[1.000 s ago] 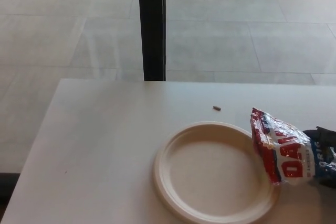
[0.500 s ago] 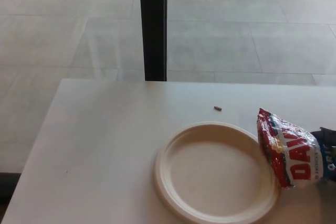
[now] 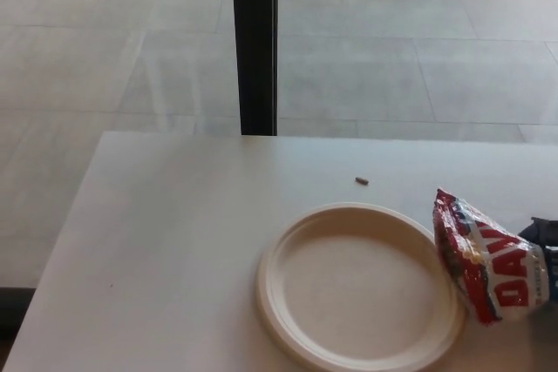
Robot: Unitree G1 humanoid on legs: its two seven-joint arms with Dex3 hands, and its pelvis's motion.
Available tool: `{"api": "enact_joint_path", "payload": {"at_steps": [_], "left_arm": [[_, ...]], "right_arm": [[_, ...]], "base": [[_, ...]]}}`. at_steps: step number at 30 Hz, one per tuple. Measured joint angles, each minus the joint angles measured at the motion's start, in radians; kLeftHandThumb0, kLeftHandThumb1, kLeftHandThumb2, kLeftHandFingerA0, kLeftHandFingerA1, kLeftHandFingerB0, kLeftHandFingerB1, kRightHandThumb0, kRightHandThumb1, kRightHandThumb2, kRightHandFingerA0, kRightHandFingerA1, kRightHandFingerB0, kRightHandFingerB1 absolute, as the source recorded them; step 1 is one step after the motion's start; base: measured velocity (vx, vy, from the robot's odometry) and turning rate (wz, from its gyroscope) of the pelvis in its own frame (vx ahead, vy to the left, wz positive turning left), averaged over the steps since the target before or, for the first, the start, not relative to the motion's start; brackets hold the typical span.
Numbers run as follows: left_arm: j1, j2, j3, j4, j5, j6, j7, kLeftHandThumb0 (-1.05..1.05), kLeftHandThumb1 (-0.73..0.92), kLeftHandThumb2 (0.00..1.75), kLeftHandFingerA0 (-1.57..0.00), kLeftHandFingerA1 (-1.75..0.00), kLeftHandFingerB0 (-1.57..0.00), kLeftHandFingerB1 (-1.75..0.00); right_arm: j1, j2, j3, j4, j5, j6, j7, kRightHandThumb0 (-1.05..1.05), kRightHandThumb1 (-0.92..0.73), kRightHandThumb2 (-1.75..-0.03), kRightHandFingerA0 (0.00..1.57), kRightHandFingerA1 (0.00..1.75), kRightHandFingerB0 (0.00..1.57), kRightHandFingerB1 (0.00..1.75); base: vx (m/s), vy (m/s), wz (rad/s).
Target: The robot uses its right hand to pick up a bag of sunflower seeds kept in the middle of the desk and tilts it over a plate kept next to it to pour out a few seeds and then puts the bag of seeds back on the desk
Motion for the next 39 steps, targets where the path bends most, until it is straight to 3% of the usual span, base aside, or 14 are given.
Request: {"api": "enact_joint_path", "payload": {"at_steps": [2, 19, 20, 21, 23, 25, 26, 27, 28, 29, 30, 31, 32, 39], "left_arm": [[0.0, 0.0, -0.002, 0.0, 0.001, -0.001, 0.002, -0.62, 0.65, 0.6, -0.51, -0.59, -0.54, -0.49], [0.01, 0.0, -0.02, 0.0, 0.006, -0.011, 0.015, -0.62, 0.62, 0.59, -0.51, -0.58, -0.54, -0.42], [0.011, 0.0, -0.022, 0.0, 0.006, -0.014, 0.015, -0.6, 0.6, 0.58, -0.5, -0.58, -0.55, -0.43], [0.011, 0.0, -0.022, 0.0, 0.005, -0.014, 0.015, -0.6, 0.6, 0.58, -0.5, -0.59, -0.57, -0.44], [0.011, 0.0, -0.021, 0.0, 0.005, -0.015, 0.015, -0.57, 0.6, 0.59, -0.51, -0.6, -0.55, -0.43], [0.011, 0.0, -0.019, 0.0, 0.004, -0.015, 0.015, -0.58, 0.6, 0.59, -0.51, -0.61, -0.56, -0.44], [0.011, 0.0, -0.017, 0.0, 0.003, -0.015, 0.014, -0.59, 0.6, 0.59, -0.51, -0.6, -0.55, -0.43], [0.011, 0.0, -0.017, 0.0, 0.003, -0.015, 0.015, -0.59, 0.6, 0.59, -0.51, -0.6, -0.55, -0.43], [0.011, 0.0, -0.017, 0.0, 0.004, -0.015, 0.015, -0.6, 0.62, 0.59, -0.51, -0.59, -0.54, -0.43], [0.011, 0.0, -0.017, -0.001, 0.004, -0.015, 0.015, -0.6, 0.62, 0.59, -0.51, -0.59, -0.54, -0.43], [0.011, 0.0, -0.017, -0.001, 0.004, -0.015, 0.015, -0.62, 0.49, 0.94, -0.47, -0.65, -0.51, -0.58], [0.011, 0.0, -0.018, -0.001, 0.004, -0.015, 0.016, -0.62, 0.49, 0.94, -0.47, -0.65, -0.51, -0.58], [0.011, 0.0, -0.018, -0.001, 0.005, -0.015, 0.016, -0.58, 0.6, 0.59, -0.47, -0.56, -0.58, -0.45], [0.012, 0.001, -0.012, -0.001, 0.003, -0.015, 0.016, -0.58, 0.6, 0.58, -0.51, -0.61, -0.57, -0.44]], "right_arm": [[0.006, -0.001, -0.006, 0.003, 0.001, -0.008, -0.014, -0.27, -0.58, -1.11, 0.87, 1.75, 0.71, 1.61], [0.061, 0.024, -0.039, 0.015, -0.015, -0.076, -0.203, -0.24, -0.52, -1.11, 0.87, 1.75, 0.74, 1.55], [0.061, 0.027, -0.041, 0.016, -0.016, -0.076, -0.212, -0.25, -0.55, -1.05, 0.86, 1.75, 0.81, 1.13], [0.061, 0.029, -0.043, 0.016, -0.018, -0.074, -0.218, -0.23, -0.56, -0.98, 0.89, 1.73, 0.83, 1.1], [0.061, 0.031, -0.045, 0.014, -0.027, -0.07, -0.238, -0.2, -0.62, -0.93, 0.84, 1.75, 0.69, 1.48], [0.058, 0.031, -0.046, 0.012, -0.038, -0.066, -0.253, -0.18, -0.62, -0.93, 0.82, 1.75, 0.68, 1.51], [0.053, 0.031, -0.046, 0.012, -0.042, -0.065, -0.261, -0.18, -0.66, -0.88, 0.83, 1.71, 0.7, 1.34], [0.048, 0.032, -0.047, 0.012, -0.045, -0.065, -0.268, -0.18, -0.66, -0.88, 0.83, 1.71, 0.7, 1.34], [0.039, 0.032, -0.047, 0.012, -0.051, -0.064, -0.276, -0.21, -0.62, -0.91, 1.03, 1.63, 0.8, 1.14], [0.034, 0.032, -0.048, 0.012, -0.053, -0.064, -0.28, -0.21, -0.62, -0.91, 1.03, 1.63, 0.8, 1.14], [0.026, 0.032, -0.05, 0.012, -0.057, -0.063, -0.286, -0.19, -0.64, -0.83, 0.85, 1.71, 0.76, 1.03], [0.02, 0.032, -0.053, 0.011, -0.059, -0.061, -0.288, -0.19, -0.64, -0.83, 0.85, 1.71, 0.76, 1.03], [0.01, 0.032, -0.06, 0.007, -0.061, -0.057, -0.29, -0.18, -0.54, -0.86, 0.85, 1.75, 0.71, 1.41], [-0.046, 0.022, -0.079, 0.008, -0.09, -0.071, -0.355, -0.18, -0.53, -0.82, 0.84, 1.75, 0.65, 1.58]], "base": [[0.0, 0.0, 0.0], [0.0, 0.0, 0.0], [0.0, 0.0, 0.0], [0.0, 0.0, 0.0], [0.0, 0.0, 0.0], [0.0, 0.0, 0.0], [0.0, 0.0, 0.0], [0.0, 0.0, 0.0], [0.0, 0.0, 0.0], [0.0, 0.0, 0.0], [0.0, 0.0, 0.0], [0.0, 0.0, 0.0], [0.0, 0.0, 0.0], [0.0, 0.0, 0.0]]}}
